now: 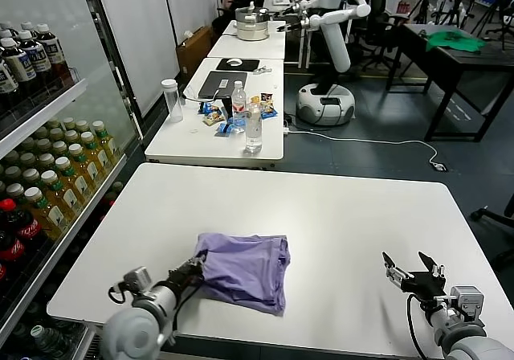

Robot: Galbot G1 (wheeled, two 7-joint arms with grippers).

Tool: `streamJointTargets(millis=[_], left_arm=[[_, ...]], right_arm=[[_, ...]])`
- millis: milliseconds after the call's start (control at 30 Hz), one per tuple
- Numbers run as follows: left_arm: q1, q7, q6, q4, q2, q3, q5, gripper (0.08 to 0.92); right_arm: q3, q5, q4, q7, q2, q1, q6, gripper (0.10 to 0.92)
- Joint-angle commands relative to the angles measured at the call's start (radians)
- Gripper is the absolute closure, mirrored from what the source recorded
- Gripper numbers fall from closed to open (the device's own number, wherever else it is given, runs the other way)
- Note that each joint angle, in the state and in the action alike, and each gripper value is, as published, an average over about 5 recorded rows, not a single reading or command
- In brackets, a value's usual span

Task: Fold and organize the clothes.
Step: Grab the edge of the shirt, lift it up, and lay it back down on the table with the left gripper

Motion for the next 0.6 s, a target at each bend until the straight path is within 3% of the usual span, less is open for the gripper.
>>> streamJointTargets(millis=[33,200,333,467,600], left_arm=[[-0.017,-0.002,0.034,-0.018,0.132,-0.379,-0.442,0.863],[-0.051,-0.002,0.037,-0.017,0.252,-0.503,-0.506,0.863],[-0.064,-0.003,0.036,-0.096,0.281,-0.491,-0.474,0.863],[-0.058,0.0,0.034,-0.211,0.237,-0.34,-0.316,0.863],[-0.05,0.016,0.015,-0.265,0.145,-0.052,0.019,0.863]], right_arm=[[-0.003,0.0,0.003,0.0,0.003,0.001,0.002,0.203],[-0.015,-0.001,0.0,0.001,0.009,0.014,0.004,0.203],[-0.027,-0.005,0.009,0.002,0.017,0.017,0.004,0.203],[-0.036,-0.009,0.018,0.003,0.03,0.021,0.005,0.203],[-0.053,-0.023,0.026,0.004,0.039,0.029,0.004,0.203]])
